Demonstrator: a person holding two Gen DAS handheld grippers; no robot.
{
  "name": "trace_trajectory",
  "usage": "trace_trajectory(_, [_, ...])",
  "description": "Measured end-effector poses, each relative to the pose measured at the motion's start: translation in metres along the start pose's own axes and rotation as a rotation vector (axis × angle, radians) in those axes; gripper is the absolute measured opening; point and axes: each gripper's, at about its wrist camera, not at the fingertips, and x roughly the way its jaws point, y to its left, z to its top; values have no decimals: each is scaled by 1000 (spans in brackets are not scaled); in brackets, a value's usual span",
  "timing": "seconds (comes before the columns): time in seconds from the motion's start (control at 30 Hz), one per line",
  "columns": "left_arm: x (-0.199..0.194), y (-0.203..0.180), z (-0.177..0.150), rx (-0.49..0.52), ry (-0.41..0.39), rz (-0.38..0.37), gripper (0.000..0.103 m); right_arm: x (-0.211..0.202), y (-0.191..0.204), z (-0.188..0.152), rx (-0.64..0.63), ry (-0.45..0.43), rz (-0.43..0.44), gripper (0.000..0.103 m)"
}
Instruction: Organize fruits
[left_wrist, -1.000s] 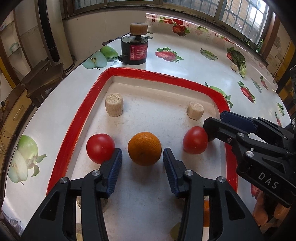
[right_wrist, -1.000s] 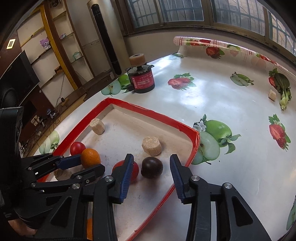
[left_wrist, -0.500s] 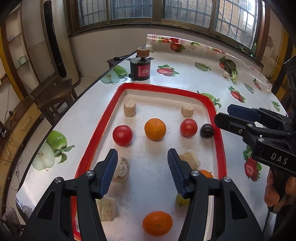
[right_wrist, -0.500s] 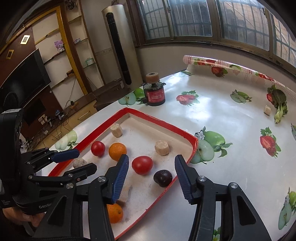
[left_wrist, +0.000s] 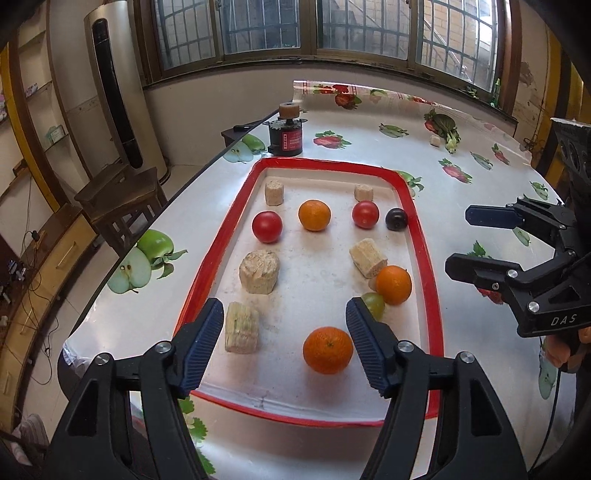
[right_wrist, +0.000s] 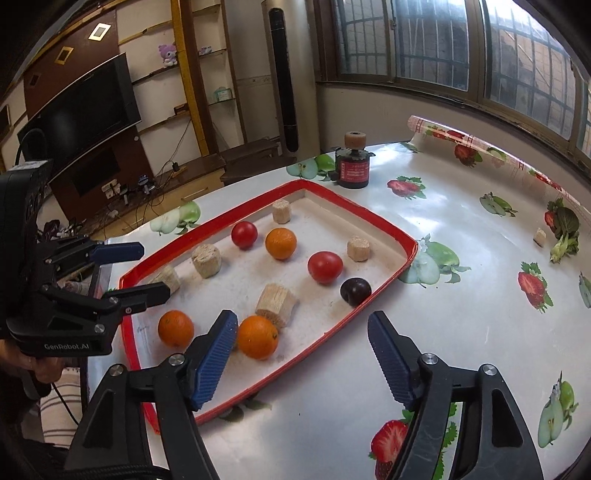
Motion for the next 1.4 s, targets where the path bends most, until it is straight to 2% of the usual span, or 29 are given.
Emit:
trace_trajectory(0.03, [-3, 0, -2, 10, -6, 11, 72, -3, 3, -3, -15, 3, 3, 82])
trace_trajectory(0.07, [-7, -1, -5, 20, -11, 23, 79, -5, 6, -5, -31, 7, 3, 85])
trace_trajectory(0.1, [-11, -1, -8, 28, -18, 33, 83, -7, 8, -8, -47, 10, 3, 85])
trace_trajectory(0.2, [-20, -1, -15, 41, -34, 50, 83, -13, 16, -16, -89, 27, 11, 85])
trace_trajectory(0.3, [-27, 1, -22, 43, -33, 22, 83, -17, 23, -24, -125, 51, 27, 85])
trace_trajectory(0.77, [-54, -1, -42, 56, -60, 57, 83, -35, 57, -57, -265, 115, 48, 85])
trace_trajectory(1.4, [-71, 6, -53, 28, -85, 63, 83, -49, 72, -63, -305, 104, 24, 85])
